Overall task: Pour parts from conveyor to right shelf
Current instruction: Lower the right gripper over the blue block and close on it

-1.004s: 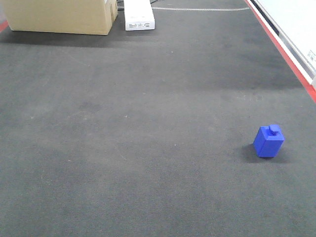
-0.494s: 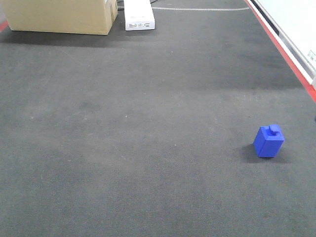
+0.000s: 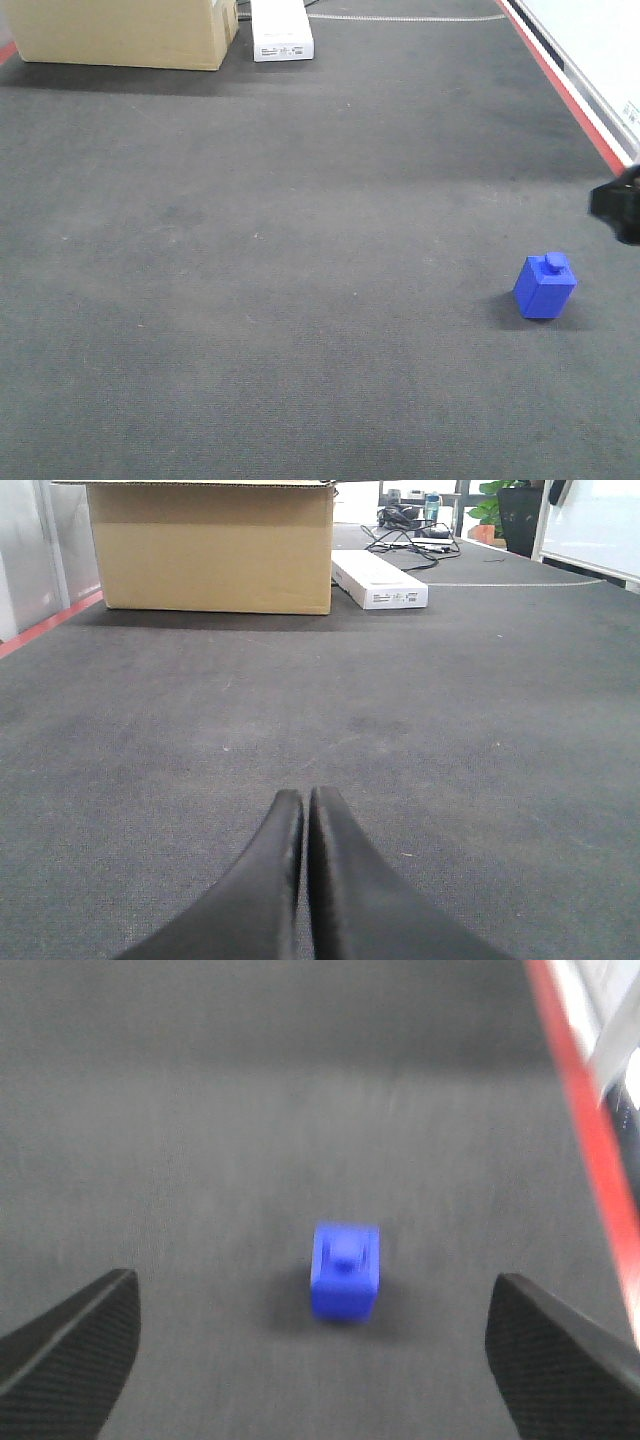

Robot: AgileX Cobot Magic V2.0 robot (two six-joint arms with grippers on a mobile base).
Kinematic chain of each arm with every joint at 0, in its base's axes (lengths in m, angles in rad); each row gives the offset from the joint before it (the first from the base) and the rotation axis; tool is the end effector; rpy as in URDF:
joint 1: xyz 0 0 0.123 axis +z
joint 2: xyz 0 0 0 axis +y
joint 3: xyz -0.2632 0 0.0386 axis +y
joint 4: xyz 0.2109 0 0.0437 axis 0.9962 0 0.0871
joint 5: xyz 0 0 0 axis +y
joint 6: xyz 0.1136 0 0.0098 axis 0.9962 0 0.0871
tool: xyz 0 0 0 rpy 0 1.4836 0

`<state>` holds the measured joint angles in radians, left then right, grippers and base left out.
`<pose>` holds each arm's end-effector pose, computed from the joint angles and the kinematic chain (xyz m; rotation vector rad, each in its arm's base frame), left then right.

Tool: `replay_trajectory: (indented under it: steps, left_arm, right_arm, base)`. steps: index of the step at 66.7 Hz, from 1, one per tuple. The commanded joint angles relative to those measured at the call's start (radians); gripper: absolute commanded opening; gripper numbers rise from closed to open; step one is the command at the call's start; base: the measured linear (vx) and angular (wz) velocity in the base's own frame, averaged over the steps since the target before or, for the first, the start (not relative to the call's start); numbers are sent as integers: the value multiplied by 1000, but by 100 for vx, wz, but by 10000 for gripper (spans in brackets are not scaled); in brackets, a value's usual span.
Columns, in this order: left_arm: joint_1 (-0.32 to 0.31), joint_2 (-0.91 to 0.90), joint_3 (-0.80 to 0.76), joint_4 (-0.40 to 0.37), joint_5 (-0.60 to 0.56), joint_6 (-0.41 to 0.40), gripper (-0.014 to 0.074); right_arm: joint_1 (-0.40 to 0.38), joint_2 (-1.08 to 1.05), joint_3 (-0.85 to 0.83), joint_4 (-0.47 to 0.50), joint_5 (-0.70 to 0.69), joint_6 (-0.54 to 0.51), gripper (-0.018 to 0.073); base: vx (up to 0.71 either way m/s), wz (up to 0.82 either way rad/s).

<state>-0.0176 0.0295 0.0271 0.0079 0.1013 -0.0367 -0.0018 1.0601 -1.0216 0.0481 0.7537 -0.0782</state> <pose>0.0648 -0.0010 0.1929 -0.0098 1.6416 -0.0349 0.2042 0.0034 0.3331 -0.0643 2.2739 0.0138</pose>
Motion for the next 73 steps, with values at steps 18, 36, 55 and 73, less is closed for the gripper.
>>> replay_trajectory:
  steps: [18,36,55,73]
  left_arm:
    - [-7,18,-20,-8,-79,-8,-6]
    - [-7,18,-20,-8,-79,-8,-6]
    - [-7,18,-20,-8,-79,-8,-6]
    - [-7,18,-20,-8,-79,-8,-6]
  right_arm:
    - [-2,429,-417,-36,365,0,638]
    - [-2,664,-574,-60,505,-20,631]
    - [-2,805,-596,-114,527,-28,622]
    - [-2,892,-596,-115,478,-28,615]
  base:
    - [0,0]
    - [0,0]
    - [0,0]
    - [0,0]
